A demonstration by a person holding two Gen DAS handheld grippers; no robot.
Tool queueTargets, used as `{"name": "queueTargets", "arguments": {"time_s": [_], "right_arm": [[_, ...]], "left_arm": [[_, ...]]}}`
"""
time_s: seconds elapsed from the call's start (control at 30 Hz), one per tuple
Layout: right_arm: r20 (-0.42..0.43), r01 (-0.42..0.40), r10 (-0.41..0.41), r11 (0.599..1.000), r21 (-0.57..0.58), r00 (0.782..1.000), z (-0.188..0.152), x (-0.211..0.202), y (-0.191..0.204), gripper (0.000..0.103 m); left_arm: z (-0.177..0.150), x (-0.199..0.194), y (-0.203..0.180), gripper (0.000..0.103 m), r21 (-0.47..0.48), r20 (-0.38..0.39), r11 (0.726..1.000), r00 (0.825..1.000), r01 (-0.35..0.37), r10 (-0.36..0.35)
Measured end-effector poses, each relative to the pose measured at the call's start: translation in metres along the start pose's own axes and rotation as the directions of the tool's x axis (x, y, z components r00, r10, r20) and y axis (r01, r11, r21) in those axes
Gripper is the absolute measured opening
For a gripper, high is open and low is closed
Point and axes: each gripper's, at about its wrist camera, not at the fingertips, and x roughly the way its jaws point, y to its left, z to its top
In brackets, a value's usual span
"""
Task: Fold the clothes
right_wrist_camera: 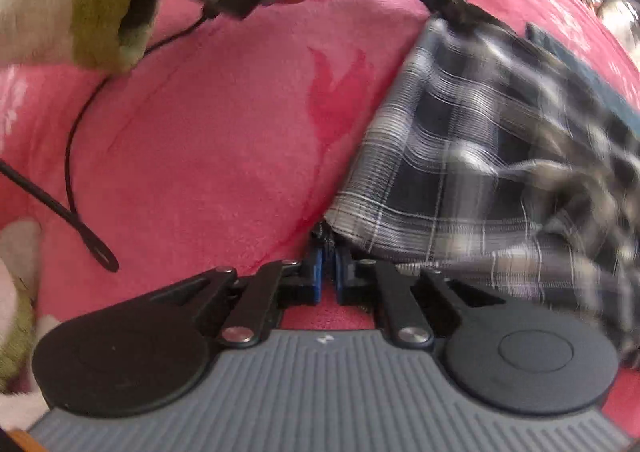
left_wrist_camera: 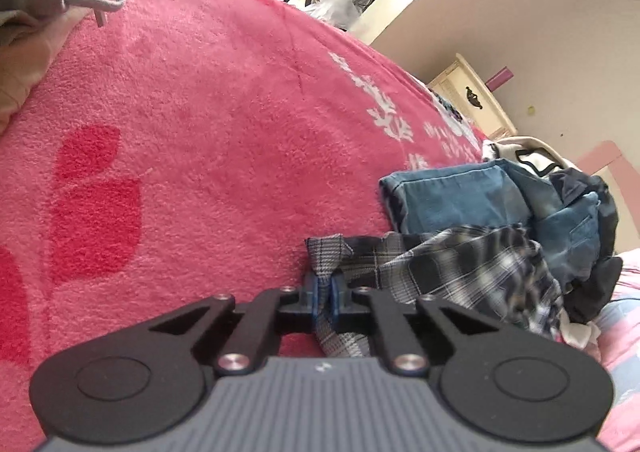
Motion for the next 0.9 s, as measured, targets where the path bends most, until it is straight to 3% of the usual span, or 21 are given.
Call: {"name": "queueTargets", "arguments": {"time_s": [0.13,0.2,0.3,0.37,0.43,0.5,0.57,0.63,0.77,0.83,0.9], "right_arm": [[0.042,0.012,-0.016,0.995,0.101,0.999,-0.013,-0.027,-0.014,0.025],[0.118,0.003,-0.022,0.987,0.158,0.993,-0.022,-0.052,-0.028,0.025],[0.232,0.049,-0.125,0.95,0.308,0.965,-0.038,-0.083,-0.063,0.028],[0.273,0.081,-0.22,0.893,0.442,0.937,-0.049,-0.092,-0.094,0.028],[0.297,0.105,-0.278,0.866,0.488,0.914,-0.048,-0.082,-0.118,0.028],[0.323,0.13,-0.329,0.851,0.509,0.887,-0.044,-0.067,-0.141,0.027],[0.302,0.143,-0.335,0.845,0.515,0.892,-0.052,-0.055,-0.15,0.026],[0.275,0.154,-0.336,0.839,0.522,0.901,-0.063,-0.044,-0.158,0.028],[0.219,0.176,-0.336,0.827,0.534,0.916,-0.084,-0.022,-0.174,0.027],[0.209,0.185,-0.344,0.82,0.542,0.915,-0.088,-0.022,-0.179,0.028],[0.263,0.165,-0.361,0.815,0.556,0.895,-0.087,-0.032,-0.181,0.028]], "left_arm": [[-0.001,-0.025,0.005,0.043,-0.007,0.063,1.0,0.998,-0.023,0.024],[-0.007,-0.051,-0.003,0.043,0.064,0.158,0.996,0.986,-0.061,0.051],[-0.02,-0.075,-0.025,0.043,0.169,0.189,0.986,0.981,0.004,-0.037],[-0.034,-0.076,-0.048,0.043,0.265,0.122,0.96,0.985,0.087,-0.123],[-0.053,-0.068,-0.072,0.043,0.366,0.036,0.918,0.984,0.151,-0.176],[-0.069,-0.048,-0.08,0.043,0.411,-0.003,0.907,0.994,0.097,-0.105],[-0.085,-0.026,-0.085,0.042,0.452,-0.034,0.892,0.999,0.034,-0.021],[-0.095,-0.01,-0.084,0.027,0.475,-0.04,0.88,0.998,-0.018,0.042],[-0.089,-0.021,-0.08,0.036,0.45,-0.039,0.893,0.999,0.003,0.016],[-0.094,-0.032,-0.092,0.038,0.486,-0.023,0.873,0.999,0.033,-0.025],[-0.099,-0.044,-0.104,0.039,0.525,-0.008,0.848,0.997,0.064,-0.07]]}}
